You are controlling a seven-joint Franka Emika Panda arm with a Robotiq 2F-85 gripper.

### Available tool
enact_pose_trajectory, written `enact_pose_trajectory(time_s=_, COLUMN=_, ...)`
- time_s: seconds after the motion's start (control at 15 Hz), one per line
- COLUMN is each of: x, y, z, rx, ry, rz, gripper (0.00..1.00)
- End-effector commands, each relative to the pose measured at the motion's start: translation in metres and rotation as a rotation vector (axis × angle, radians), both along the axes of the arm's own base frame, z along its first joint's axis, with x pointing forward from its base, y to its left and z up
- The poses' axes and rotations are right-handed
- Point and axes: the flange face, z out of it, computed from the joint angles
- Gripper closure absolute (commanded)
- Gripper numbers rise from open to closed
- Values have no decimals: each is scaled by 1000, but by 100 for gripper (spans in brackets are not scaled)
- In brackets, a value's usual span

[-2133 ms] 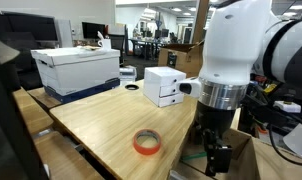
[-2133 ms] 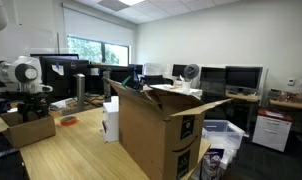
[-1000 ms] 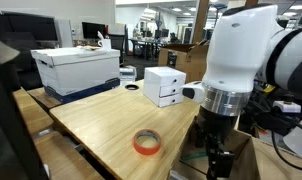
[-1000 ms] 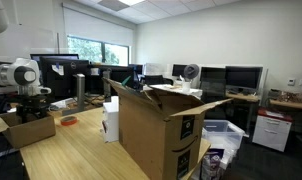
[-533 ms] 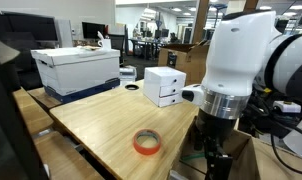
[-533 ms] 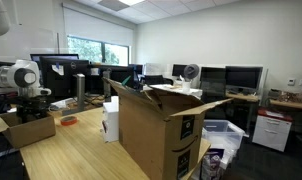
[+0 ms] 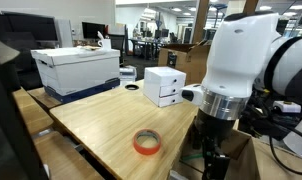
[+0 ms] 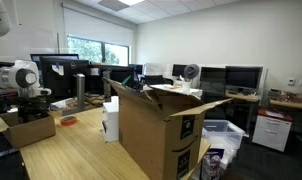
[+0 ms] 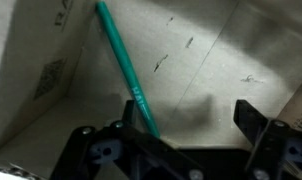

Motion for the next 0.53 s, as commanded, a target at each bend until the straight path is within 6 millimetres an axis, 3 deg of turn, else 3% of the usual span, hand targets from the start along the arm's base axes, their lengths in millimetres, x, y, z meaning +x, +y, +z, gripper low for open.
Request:
enact_pose_trajectory(time_s=0.0, x=-4, y=-4, z=-2, rx=3, ry=-25, rz=-15, gripper=0)
enact_pose_trajectory(time_s=0.47, x=4, y=-14, z=-3, rx=-1, ry=-33, rz=-41, gripper=0)
